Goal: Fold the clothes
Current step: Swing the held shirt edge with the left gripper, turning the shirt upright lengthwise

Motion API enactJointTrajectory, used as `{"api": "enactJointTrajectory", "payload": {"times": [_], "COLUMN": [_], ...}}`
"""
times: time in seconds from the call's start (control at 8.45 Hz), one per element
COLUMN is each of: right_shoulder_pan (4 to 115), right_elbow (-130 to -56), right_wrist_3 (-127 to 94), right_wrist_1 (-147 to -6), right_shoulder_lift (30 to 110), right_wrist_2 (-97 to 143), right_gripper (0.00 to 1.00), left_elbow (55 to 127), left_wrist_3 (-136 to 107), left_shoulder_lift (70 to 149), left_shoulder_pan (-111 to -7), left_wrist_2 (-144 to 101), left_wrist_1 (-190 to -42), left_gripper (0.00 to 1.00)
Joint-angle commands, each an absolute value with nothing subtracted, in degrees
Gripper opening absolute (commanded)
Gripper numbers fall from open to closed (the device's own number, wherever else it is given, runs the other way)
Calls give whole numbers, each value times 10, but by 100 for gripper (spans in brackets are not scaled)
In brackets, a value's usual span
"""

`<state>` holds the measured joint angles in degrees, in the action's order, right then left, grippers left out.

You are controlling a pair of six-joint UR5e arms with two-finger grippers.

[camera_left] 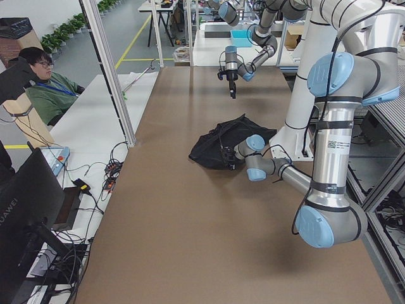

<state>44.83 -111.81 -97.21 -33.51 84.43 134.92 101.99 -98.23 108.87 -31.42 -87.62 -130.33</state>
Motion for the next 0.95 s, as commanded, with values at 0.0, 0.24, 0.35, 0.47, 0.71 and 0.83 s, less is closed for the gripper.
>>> {"api": "enactJointTrajectory", "payload": {"times": [0.0, 0.24, 0.35, 0.47, 0.71, 0.83], "right_shoulder_pan": [459, 462, 462, 462, 468, 474], "right_elbow": [-1118, -1117, -1117, -1117, -1115, -1115], "right_wrist_3": [-972, -972, -972, -972, -972, -972], "right_wrist_1": [-335, -335, -335, -335, -336, -336], "right_shoulder_lift": [845, 845, 845, 845, 845, 845], "right_wrist_2": [1349, 1347, 1345, 1343, 1343, 1343], "right_gripper": [94, 94, 94, 94, 94, 94], "left_elbow": [936, 801, 728, 679, 616, 593], "left_wrist_3": [-956, -941, -937, -935, -926, -924], "left_shoulder_lift": [1186, 1297, 1356, 1393, 1432, 1432], "left_shoulder_pan": [-371, -406, -415, -422, -426, -427], "left_wrist_2": [-912, -926, -929, -929, -926, -925], "left_wrist_1": [-1276, -1279, -1282, -1284, -1302, -1336], "left_gripper": [0, 0, 0, 0, 0, 0]}}
